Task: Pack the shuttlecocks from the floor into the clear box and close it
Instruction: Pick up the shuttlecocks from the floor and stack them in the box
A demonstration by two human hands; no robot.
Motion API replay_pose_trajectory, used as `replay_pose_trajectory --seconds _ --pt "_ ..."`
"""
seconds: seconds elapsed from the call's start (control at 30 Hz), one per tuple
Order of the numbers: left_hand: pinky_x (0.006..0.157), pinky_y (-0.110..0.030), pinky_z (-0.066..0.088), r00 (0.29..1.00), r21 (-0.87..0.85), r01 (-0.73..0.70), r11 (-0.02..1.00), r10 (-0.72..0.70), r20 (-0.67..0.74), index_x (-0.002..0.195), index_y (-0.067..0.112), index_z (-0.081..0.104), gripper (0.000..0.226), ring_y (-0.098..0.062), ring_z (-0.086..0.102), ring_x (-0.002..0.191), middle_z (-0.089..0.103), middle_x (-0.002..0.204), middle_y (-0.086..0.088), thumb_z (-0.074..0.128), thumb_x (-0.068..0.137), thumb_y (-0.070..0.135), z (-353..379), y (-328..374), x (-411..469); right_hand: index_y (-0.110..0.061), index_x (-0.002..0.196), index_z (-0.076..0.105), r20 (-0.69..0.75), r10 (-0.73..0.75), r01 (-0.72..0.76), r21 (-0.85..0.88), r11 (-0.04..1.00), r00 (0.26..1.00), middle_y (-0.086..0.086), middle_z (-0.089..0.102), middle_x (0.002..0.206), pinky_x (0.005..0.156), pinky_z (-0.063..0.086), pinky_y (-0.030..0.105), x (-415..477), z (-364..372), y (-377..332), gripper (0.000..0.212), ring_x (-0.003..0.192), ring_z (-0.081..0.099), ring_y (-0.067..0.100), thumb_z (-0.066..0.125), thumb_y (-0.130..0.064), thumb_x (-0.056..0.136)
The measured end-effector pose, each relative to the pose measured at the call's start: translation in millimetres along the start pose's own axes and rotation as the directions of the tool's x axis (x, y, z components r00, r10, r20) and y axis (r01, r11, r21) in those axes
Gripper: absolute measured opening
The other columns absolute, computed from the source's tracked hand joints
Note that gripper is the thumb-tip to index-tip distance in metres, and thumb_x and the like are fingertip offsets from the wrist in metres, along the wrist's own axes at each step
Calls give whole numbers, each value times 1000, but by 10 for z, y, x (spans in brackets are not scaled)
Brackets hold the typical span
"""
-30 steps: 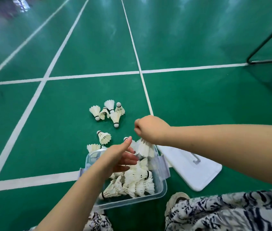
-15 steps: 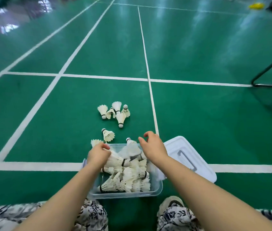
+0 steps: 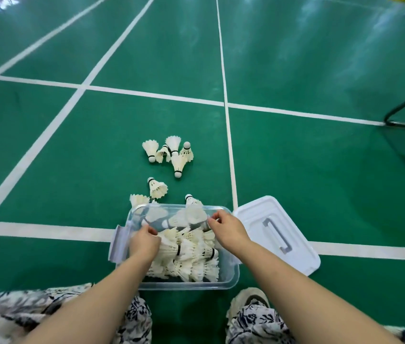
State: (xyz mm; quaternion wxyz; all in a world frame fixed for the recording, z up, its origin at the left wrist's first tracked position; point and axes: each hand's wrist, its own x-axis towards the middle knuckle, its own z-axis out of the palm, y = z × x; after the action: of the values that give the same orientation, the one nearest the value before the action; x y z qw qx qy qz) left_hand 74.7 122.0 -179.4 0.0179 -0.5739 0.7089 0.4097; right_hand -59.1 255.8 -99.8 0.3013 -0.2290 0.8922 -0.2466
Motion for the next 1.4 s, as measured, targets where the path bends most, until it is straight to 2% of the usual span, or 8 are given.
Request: replay_pose_trajectory --seconds 0.2,0.33,0.57,0.73,0.83,1.07,1.27,1.4 --pt "59 -28 43 996 -211 83 974 -71 60 97 13 56 11 -21 54 74 59 88 -7 53 87 9 137 76 35 -14 107 60 33 18 -18 -11 1000 999 7 65 110 78 41 31 49 66 15 26 95 57 25 44 -30 94" --pt "63 -28 46 999 -207 51 977 -46 26 93 17 53 10 -24 57 78 59 90 -7 53 86 10 119 155 29 -12 109 60 43 6 -6 -1 1000 999 8 65 111 74 37 26 55 87 10 26 86 51 19 44 -28 95" --pt "73 -38 53 986 -225 91 970 -56 155 78 18 53 11 -24 55 72 61 85 -10 57 83 9 277 143 -46 -13 109 60 65 -2 3 -14 1000 998 6 65 110 73 39 26 5 120 9 28 86 53 18 44 -31 95" --pt "78 -37 53 986 -101 8 995 9 169 91 17 53 5 -25 59 79 63 89 -8 55 86 20 202 210 -63 -13 108 61 76 9 -8 -18 1000 997 6 66 107 71 39 27 -10 110 9 28 82 53 18 44 -32 95" --pt "68 -29 44 982 85 -142 986 129 138 97 17 51 14 -23 57 82 60 92 -3 47 91 28 31 295 -78 -14 106 62 75 1 -1 -2 1000 997 6 66 106 72 38 26 -6 92 -46 26 84 53 18 44 -29 94" --pt "76 -32 46 919 79 -393 916 395 -9 98 13 63 24 -26 61 90 70 97 -8 47 92 29 -573 834 20 -15 102 63 2 -71 71 28 997 998 7 67 100 67 41 26 293 -87 -463 24 87 59 23 45 -28 92" --pt "70 -27 41 942 243 -328 913 334 16 110 16 58 26 -20 55 82 65 102 -5 48 91 31 -1050 1021 655 -16 106 61 5 -121 121 -59 991 993 7 67 107 73 40 27 843 -160 -803 23 86 54 21 46 -27 93" --pt "85 -29 43 965 443 -259 859 210 156 126 17 48 44 -26 56 106 58 123 -11 57 87 34 -1054 798 1096 -16 113 58 109 -106 123 -170 978 988 8 65 113 76 42 29 1282 42 -886 25 92 57 25 48 -23 91"
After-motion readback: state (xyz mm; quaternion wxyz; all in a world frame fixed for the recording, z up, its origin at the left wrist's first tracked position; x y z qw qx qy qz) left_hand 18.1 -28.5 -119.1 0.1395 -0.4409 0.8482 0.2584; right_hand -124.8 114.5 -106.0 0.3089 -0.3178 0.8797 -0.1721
